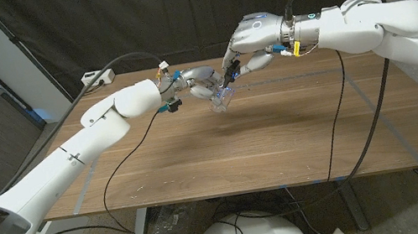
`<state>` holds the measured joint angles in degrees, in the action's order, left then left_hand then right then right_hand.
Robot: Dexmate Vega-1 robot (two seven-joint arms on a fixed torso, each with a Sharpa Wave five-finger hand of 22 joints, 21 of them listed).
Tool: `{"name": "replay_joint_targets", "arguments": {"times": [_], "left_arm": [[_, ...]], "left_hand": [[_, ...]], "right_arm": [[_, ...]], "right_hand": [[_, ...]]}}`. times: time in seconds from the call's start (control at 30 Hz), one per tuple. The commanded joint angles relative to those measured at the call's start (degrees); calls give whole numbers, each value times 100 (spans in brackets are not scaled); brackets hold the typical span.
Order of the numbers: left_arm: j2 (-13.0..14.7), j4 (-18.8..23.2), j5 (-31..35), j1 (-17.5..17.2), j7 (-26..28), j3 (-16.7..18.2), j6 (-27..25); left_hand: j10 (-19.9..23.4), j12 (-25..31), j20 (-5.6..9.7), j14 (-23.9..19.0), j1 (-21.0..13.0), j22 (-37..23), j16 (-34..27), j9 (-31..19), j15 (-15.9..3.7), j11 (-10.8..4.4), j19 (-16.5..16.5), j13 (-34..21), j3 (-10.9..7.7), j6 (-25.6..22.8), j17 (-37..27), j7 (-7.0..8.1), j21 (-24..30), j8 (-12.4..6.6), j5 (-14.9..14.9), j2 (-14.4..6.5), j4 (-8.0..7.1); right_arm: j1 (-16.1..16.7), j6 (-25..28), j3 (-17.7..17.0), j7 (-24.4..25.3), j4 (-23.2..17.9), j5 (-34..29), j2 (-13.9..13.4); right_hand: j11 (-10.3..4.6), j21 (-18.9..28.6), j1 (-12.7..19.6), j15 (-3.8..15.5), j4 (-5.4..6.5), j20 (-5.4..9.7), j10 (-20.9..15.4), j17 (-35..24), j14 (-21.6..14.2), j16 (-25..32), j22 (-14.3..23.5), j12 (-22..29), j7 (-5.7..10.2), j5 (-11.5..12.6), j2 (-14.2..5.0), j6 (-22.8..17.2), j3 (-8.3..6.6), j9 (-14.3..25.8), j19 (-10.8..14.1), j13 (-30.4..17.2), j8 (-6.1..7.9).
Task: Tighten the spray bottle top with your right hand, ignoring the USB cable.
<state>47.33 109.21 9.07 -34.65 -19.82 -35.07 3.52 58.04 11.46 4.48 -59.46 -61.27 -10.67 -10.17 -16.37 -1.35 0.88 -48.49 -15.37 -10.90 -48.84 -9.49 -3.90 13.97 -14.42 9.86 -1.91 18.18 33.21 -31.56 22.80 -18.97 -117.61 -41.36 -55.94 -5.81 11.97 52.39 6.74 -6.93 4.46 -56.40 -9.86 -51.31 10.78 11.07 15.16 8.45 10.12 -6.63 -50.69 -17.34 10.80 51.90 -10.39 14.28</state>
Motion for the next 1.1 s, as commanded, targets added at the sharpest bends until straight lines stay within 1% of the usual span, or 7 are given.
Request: {"name": "replay_joint_targets", "arguments": {"times": [0.03, 0.4, 0.63, 0.9, 1.0, 1.03, 1.1], "left_arm": [[16, 65, 60, -23, 19, 8, -24], [26, 88, 45, -49, 24, 34, -3], [20, 63, 20, -47, 8, 32, 38], [1, 32, 4, -40, 2, 24, 80], [-12, 19, 3, -32, -4, 17, 81], [-16, 14, 4, -28, -9, 12, 80], [-24, 3, 1, -22, -16, 5, 81]], "left_hand": [[618, 34, -10, -679, -10, -18, -32, -14, -689, -591, -13, -20, -2054, -1207, -21, -2, 10, -26, 14, -520, -1114], [617, 34, -6, -674, 1, -18, -32, -19, -699, -592, -7, -20, -2069, -1202, -21, -1, 10, -25, 14, -516, -1112], [616, 35, -8, -680, 10, -18, -35, -12, -693, -601, -6, -20, -2077, -1203, -22, -2, 11, -19, 13, -514, -1114], [617, 33, -8, -684, 21, -18, -36, -16, -693, -608, -10, -15, -2088, -1206, -21, 22, 15, -22, 13, -511, -1114], [614, 32, -8, -687, 24, -18, -37, -13, -701, -601, -9, -15, -2091, -1210, -21, 16, 16, -21, 13, -508, -1114], [620, 35, -10, -684, 26, -18, -36, -15, -698, -604, -8, -16, -2093, -1201, -21, 11, 16, -18, 13, -509, -1114], [626, 37, -6, -678, 27, -18, -33, -13, -696, -610, -10, -15, -2095, -1211, -21, 14, 17, -20, 13, -508, -1114]], "right_arm": [[225, 479, -99, -300, -289, 287, -53], [357, 411, -234, 0, -428, 22, -181], [425, 285, -303, 260, -458, -225, -236], [454, 118, -353, 499, -482, -527, -300], [468, 92, -381, 550, -499, -600, -321], [470, 95, -389, 547, -511, -619, -327], [475, 111, -403, 530, -534, -638, -333]], "right_hand": [[-693, -14, -69, 473, 164, -46, -768, -11, -71, -29, 13, 19, 393, 21, -187, -433, -194, 23, -75, -2, -19], [-698, 7, -140, 416, 167, -129, -674, -11, -121, -25, 18, -75, 404, 2, -110, -274, -157, 27, -88, 4, -147], [-705, 29, -260, 399, 15, -238, -149, -14, 65, -101, 10, -370, 408, 28, 383, 270, 32, 40, -120, -4, -388], [-673, -13, -659, 177, 75, -455, 1205, -68, 889, -81, 2, -512, 403, 85, 744, 1432, 356, 74, -371, -23, -434], [-641, -41, -814, -19, 106, -614, 1977, -76, 1341, -104, -3, -528, 406, 119, 818, 2019, 461, 87, -536, -28, -439], [-616, -43, -886, -100, 124, -668, 2244, -82, 1522, -99, -5, -529, 378, 124, 853, 2318, 510, 88, -581, -30, -461], [-357, -48, -964, -201, 133, -727, 2672, -81, 1807, -94, -9, -497, 274, 149, 897, 2831, 573, 93, -669, -38, -467]]}}
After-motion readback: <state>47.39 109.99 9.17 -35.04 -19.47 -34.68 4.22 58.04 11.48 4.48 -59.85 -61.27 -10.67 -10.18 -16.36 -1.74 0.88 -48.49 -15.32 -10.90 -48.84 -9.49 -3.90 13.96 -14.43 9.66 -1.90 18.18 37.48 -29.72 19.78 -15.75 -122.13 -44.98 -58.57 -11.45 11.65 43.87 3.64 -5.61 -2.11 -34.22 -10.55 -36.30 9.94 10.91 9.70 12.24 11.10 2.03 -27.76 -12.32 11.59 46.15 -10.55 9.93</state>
